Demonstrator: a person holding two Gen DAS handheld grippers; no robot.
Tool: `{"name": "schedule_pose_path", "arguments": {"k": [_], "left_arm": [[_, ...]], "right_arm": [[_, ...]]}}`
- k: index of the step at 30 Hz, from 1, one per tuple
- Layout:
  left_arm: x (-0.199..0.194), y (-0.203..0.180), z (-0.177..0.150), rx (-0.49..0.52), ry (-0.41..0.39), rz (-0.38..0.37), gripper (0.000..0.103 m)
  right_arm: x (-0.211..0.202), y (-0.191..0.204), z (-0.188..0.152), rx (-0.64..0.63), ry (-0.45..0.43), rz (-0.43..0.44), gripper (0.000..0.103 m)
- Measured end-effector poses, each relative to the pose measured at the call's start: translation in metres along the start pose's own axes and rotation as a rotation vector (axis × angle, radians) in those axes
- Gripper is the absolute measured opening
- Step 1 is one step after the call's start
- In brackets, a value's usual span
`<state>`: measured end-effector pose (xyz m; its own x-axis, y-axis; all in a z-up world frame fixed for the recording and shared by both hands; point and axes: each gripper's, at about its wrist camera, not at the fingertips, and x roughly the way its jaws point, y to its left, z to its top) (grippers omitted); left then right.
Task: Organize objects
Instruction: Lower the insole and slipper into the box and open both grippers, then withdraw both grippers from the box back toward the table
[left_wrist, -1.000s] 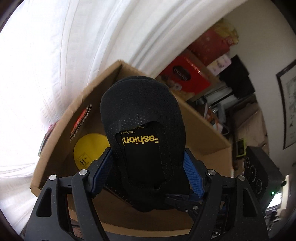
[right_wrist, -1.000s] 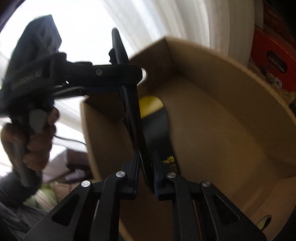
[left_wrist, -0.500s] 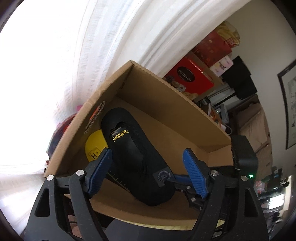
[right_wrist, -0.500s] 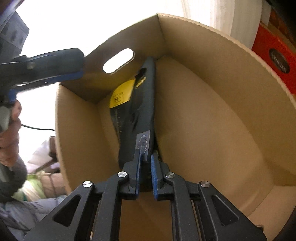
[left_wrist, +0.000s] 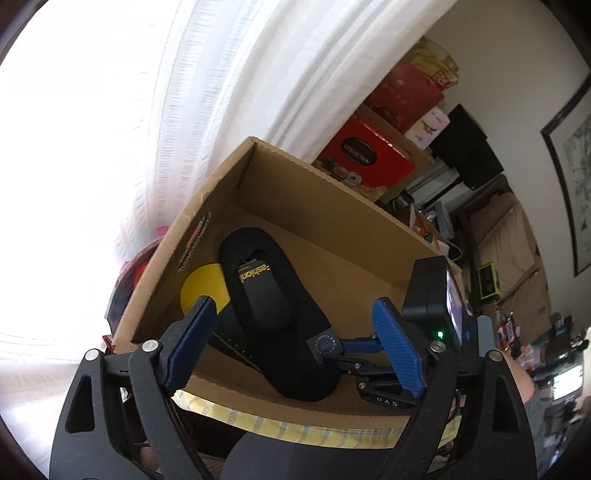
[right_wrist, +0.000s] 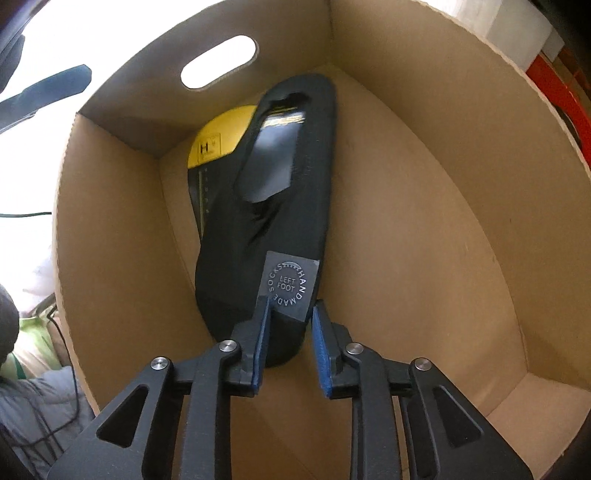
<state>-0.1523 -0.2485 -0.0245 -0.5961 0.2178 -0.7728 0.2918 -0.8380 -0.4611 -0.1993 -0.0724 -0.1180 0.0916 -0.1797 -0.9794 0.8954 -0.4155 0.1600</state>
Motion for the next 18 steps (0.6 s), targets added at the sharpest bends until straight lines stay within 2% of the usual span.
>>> {"name": "schedule_pose_path", "arguments": {"k": [2, 3, 5, 9, 14, 18], "left_arm": [[0.000, -0.001, -0.001, 0.000, 0.000, -0.003, 0.088], [0.000, -0.003, -0.001, 0.004, -0.003, 0.002, 0.088], [0.001, -0.006, -0.002, 0.016, -0.006, 0.011, 0.089], [0.002, -0.012, -0.004, 0.032, -0.004, 0.012, 0.089], [-0.002, -0.013, -0.004, 0.045, -0.032, 0.020, 0.089], [-0.007, -0.022, -0.008, 0.121, -0.065, 0.044, 0.089]], "right_arm": [[-0.007, -0.007, -0.002, 0.037, -0.030, -0.022, 0.027], [-0.013, -0.010, -0.003, 0.053, -0.057, -0.028, 0.036], [-0.024, -0.015, -0.005, 0.081, -0.102, -0.014, 0.042], [-0.039, -0.021, -0.008, 0.131, -0.169, -0.028, 0.042], [-0.042, -0.030, -0.004, 0.233, -0.177, -0.024, 0.040], [-0.070, -0.039, -0.022, 0.315, -0.217, -0.033, 0.038]]}}
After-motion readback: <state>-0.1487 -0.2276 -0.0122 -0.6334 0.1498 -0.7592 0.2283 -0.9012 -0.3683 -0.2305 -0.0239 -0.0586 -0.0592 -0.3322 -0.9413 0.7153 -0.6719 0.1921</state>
